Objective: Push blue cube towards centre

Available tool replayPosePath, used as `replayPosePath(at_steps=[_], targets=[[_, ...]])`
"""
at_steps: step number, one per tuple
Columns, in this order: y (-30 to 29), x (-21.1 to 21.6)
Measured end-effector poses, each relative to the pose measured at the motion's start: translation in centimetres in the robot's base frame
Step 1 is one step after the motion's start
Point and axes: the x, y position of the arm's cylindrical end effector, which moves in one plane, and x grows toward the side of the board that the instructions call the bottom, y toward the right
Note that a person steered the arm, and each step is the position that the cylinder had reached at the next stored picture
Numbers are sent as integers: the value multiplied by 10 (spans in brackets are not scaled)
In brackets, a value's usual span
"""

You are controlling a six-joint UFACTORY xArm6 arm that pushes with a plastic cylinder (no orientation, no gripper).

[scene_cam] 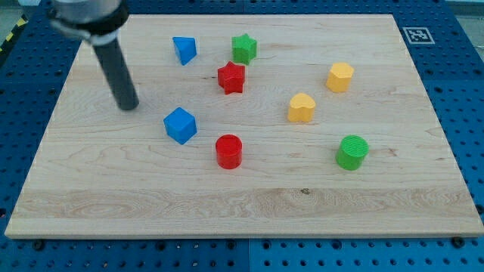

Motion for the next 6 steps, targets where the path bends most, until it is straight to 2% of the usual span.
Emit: replayPosePath(at_steps=[1,3,5,6], targets=[[0,2],[28,41],[95,44],[97,44]])
